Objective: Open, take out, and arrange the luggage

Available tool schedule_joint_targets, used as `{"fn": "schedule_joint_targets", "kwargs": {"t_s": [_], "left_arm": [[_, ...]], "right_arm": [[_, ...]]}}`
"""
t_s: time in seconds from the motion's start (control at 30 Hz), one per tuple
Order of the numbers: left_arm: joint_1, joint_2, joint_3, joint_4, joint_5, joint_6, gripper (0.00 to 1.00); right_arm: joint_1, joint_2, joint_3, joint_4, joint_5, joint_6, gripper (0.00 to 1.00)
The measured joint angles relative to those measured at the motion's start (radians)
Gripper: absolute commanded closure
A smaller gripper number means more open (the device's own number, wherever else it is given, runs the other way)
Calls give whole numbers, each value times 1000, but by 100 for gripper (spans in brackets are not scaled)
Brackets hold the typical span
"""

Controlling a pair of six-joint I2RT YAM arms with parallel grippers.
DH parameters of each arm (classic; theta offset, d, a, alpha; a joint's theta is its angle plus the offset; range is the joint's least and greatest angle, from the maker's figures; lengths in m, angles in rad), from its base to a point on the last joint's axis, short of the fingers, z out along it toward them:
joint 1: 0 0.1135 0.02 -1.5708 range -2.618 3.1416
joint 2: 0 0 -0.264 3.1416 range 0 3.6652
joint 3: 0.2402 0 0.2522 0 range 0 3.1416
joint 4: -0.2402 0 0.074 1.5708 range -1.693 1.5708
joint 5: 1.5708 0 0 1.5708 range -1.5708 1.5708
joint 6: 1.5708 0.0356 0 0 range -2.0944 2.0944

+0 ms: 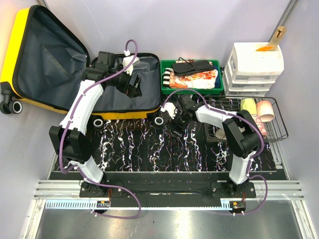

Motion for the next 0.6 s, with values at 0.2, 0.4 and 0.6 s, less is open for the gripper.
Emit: {"fn": "schedule_joint_targets", "kwargs": {"t_s": [0.2,0.4,0.6], "left_arm": [[0,10,0,0,6,-1,1],[0,27,0,0,9,-1,1],[0,39,1,0,15,-4,1]], "right_arm": [[0,0,0,-3,30,1,9],[0,0,0,-3,29,5,12],[2,15,1,-3,29,7,15]]}}
